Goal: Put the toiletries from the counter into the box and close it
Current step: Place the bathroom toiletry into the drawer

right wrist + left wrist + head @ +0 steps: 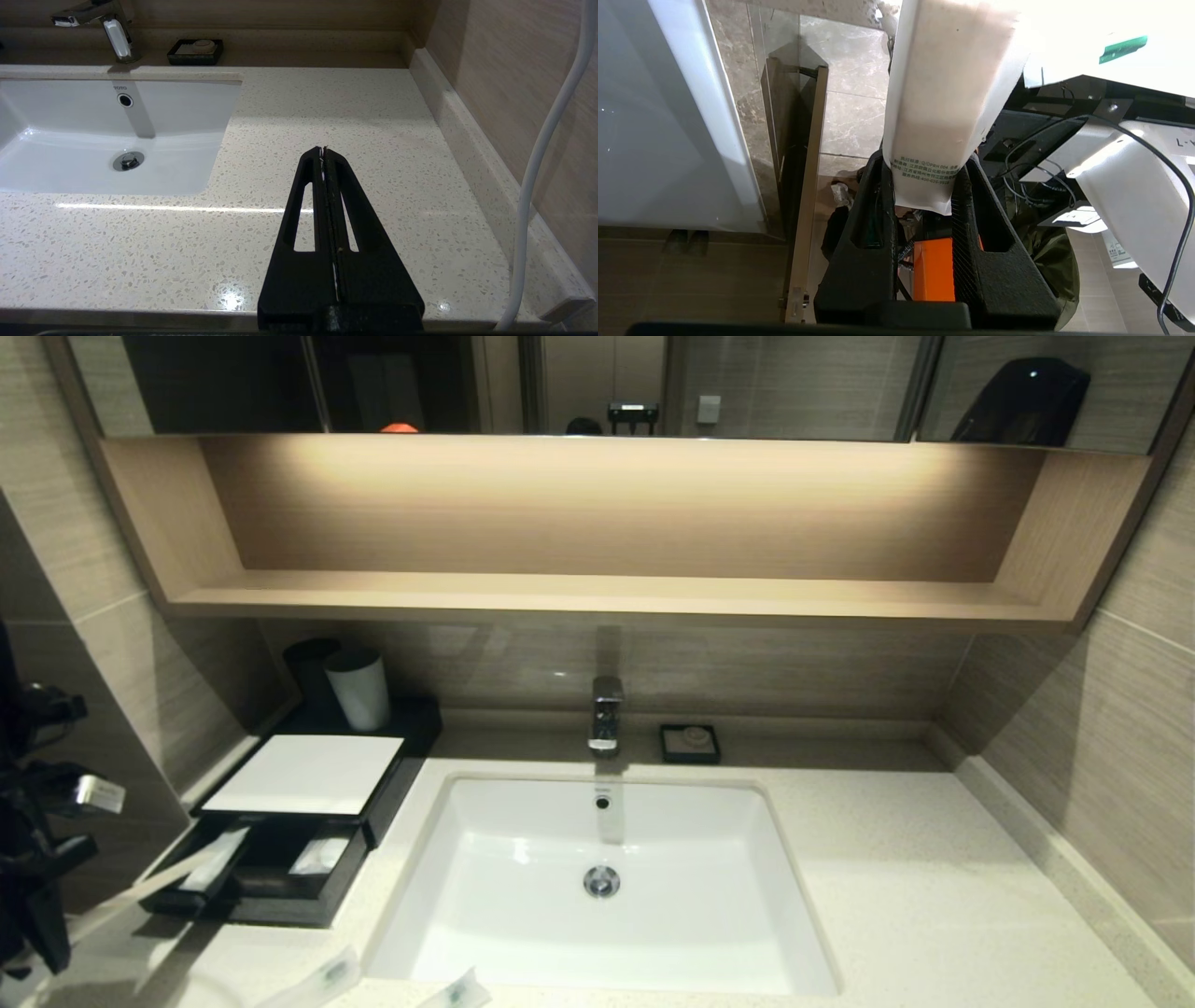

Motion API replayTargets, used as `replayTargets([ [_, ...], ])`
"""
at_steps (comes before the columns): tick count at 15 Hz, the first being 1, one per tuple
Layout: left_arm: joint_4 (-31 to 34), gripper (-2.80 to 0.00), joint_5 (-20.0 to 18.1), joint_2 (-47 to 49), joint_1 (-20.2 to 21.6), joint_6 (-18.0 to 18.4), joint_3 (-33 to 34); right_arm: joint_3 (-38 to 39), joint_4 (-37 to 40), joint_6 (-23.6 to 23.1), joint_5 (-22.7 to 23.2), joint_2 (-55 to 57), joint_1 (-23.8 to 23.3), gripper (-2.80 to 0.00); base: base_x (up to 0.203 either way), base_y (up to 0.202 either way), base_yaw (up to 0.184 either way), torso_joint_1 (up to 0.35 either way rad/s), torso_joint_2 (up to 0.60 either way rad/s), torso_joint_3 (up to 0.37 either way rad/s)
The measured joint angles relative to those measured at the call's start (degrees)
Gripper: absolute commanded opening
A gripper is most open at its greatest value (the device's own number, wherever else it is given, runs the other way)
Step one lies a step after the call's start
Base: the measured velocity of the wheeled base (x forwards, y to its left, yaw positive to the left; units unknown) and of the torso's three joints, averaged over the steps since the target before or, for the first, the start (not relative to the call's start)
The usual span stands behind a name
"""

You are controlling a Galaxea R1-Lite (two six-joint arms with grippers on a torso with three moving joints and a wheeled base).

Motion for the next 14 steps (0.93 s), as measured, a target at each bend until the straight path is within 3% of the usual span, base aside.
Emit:
replayTargets([
  [14,-5.5,-2.80,0.5,5.4,-1.3,-0.8,-2.3,0.0,0.0,0.0,0.0,0.0,0.0,-2.80,0.000,0.000,0.000,0.000,0.00,0.000],
])
